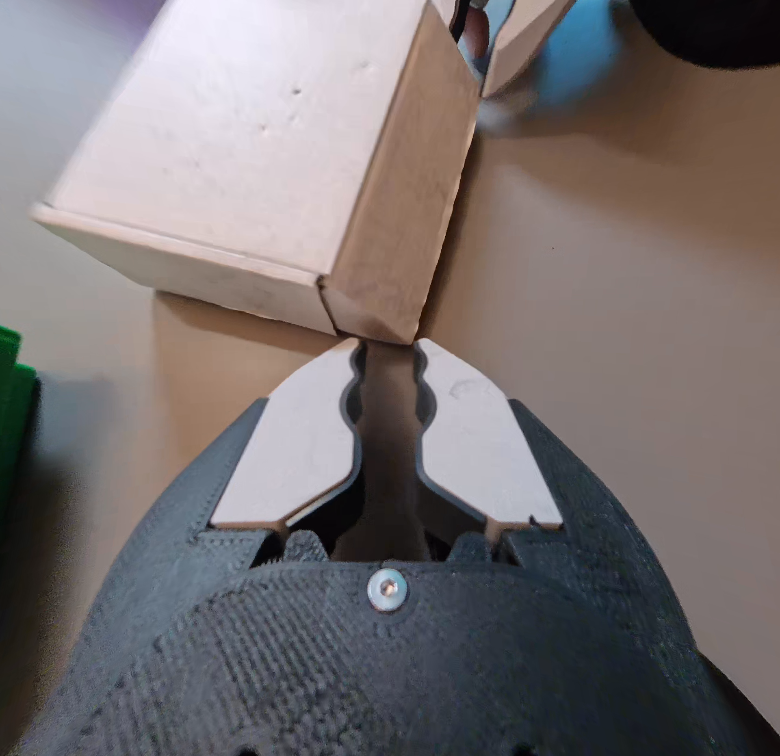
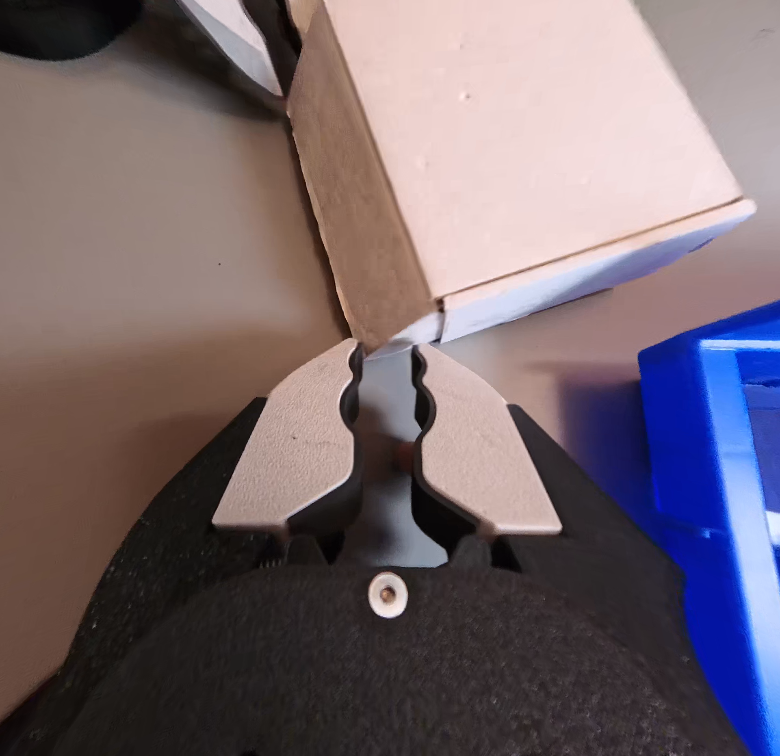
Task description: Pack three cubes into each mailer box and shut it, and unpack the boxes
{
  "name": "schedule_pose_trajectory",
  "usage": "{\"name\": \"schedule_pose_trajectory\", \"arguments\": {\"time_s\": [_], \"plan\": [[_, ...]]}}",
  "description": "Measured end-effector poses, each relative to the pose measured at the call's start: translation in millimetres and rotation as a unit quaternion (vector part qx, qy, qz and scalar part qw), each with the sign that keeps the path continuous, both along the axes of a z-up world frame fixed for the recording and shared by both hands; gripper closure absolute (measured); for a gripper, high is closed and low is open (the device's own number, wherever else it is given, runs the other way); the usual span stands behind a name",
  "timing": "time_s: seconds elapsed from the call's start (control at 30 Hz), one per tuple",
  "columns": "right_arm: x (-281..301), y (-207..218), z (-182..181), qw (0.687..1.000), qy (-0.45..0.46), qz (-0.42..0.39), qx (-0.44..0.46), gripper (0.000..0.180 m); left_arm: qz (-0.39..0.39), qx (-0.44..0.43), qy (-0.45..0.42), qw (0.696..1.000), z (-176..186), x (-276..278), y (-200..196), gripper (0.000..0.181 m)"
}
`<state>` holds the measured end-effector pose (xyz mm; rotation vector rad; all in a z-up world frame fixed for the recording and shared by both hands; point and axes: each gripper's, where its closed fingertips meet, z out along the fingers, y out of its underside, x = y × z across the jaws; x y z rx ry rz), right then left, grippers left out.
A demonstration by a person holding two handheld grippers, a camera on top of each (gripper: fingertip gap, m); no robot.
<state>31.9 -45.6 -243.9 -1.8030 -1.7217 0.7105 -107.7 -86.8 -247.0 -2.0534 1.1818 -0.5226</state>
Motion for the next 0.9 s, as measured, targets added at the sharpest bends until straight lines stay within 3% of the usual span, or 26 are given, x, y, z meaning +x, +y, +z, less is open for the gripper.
{"name": "schedule_pose_trajectory", "arguments": {"time_s": [0.23, 0.37, 0.9], "plan": [[-2, 15, 9, 0.999, 0.030, -0.020, -0.006, 0.123, 0.031, 0.013, -0.072, 0.997, 16, -8, 21, 0.121], [-11, 24, 4, 0.999, 0.034, -0.013, -0.023, 0.123, 0.014, -0.015, -0.070, 0.997, 5, -1, 32, 0.115], [-11, 35, -2, 0.993, 0.012, -0.010, 0.121, 0.150, 0.006, 0.111, 0.040, 0.993, -2, -1, 45, 0.145]]}}
